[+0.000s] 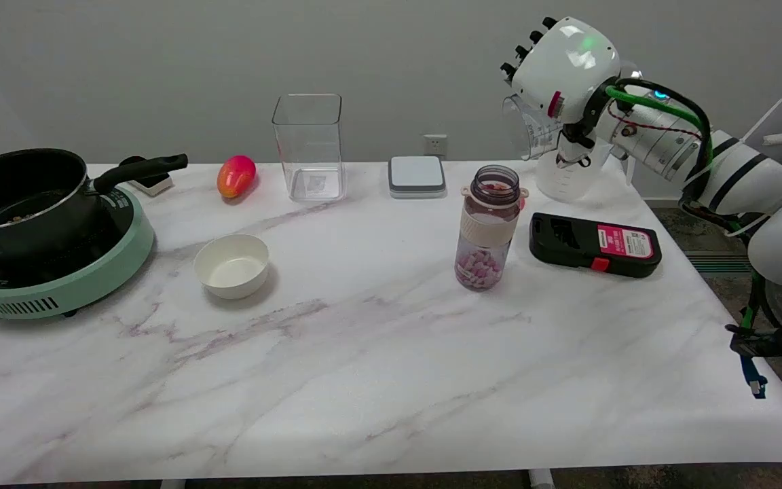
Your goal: Place the measuring cup onto the table.
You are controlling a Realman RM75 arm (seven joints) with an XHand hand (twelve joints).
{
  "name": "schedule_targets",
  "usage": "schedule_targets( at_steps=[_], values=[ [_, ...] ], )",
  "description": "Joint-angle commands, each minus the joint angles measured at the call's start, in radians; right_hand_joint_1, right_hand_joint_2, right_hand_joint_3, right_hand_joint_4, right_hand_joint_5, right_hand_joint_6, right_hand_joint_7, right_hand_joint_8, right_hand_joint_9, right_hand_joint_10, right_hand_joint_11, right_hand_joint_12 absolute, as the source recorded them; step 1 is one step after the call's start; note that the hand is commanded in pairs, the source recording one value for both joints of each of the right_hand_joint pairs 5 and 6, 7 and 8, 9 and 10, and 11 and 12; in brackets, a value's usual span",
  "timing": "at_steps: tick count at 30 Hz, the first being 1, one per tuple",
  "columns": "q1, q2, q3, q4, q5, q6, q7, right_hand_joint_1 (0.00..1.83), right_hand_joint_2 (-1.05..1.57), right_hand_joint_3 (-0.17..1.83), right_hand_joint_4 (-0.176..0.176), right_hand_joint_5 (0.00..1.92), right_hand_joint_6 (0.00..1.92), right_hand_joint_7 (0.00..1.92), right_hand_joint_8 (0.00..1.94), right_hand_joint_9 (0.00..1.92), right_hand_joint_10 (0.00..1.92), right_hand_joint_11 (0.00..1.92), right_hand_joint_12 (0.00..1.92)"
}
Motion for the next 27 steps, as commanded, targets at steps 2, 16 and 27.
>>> schedule_targets(
  at_steps=[2,16,27],
  values=[
    [0.019,0.004,-0.017,0.0,0.037,-0.006,-0.028,1.42,1.28,0.32,0.0,1.92,1.92,1.84,1.84,1.6,1.6,1.35,1.35],
    [0.05,0.008,-0.052,0.0,0.037,-0.002,-0.039,1.42,1.29,0.32,0.0,1.92,1.92,1.84,1.84,1.6,1.6,1.36,1.36],
    [0.044,0.007,-0.101,0.0,0.041,0.021,-0.086,1.41,1.3,0.31,0.0,1.92,1.92,1.85,1.85,1.61,1.61,1.37,1.37]
  ],
)
